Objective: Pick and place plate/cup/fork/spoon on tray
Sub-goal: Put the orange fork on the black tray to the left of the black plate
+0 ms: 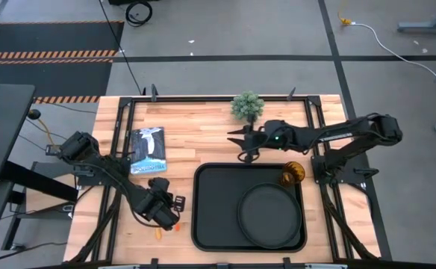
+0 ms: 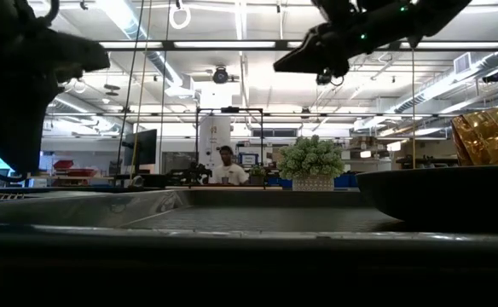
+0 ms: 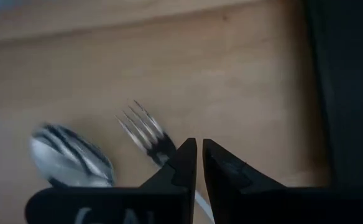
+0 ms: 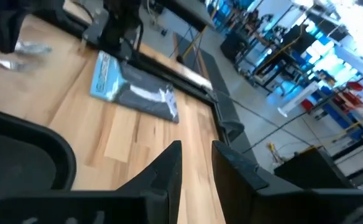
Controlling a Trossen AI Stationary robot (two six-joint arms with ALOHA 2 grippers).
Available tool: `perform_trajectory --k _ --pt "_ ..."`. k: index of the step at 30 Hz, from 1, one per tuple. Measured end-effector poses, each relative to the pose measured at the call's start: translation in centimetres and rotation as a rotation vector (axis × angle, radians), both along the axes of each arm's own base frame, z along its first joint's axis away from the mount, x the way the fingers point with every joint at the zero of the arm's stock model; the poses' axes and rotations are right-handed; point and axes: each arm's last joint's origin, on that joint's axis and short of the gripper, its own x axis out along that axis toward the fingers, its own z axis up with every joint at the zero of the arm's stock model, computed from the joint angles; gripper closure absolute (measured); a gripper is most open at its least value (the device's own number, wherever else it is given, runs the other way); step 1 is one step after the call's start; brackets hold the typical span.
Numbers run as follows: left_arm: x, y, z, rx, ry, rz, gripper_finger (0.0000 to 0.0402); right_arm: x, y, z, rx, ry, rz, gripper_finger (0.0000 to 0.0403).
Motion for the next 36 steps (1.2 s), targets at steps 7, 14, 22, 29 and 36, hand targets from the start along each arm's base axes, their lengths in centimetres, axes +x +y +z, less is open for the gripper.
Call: perform_trajectory --k 7,14,22,29,36 --pt "1.2 -0.8 2.0 -0.012 -0.065 0.015 0.0367 -1.8 0.3 0.0 0.018 -0.022 0.068 0.0309" --pt "1.5 -0.9 0.2 0.052 0.02 0.066 0.0367 -2.1 0.4 -0.8 0.036 -0.003 0.068 0.0309" --pt "2.9 -0.2 -2.1 -0.01 0.102 0.176 0.0327 -2.0 0.5 -0.5 0.046 -0.031 0.105 0.0309" --pt "3.1 0.0 -1.8 -0.106 0.158 0.167 0.0281 -2.0 0.6 -0.6 0.055 -0.029 0.13 0.0309" --pt "3.7 -1.1 0.2 -0.165 0.128 0.153 0.0282 -2.0 0.6 -0.5 0.055 -0.037 0.141 0.0309"
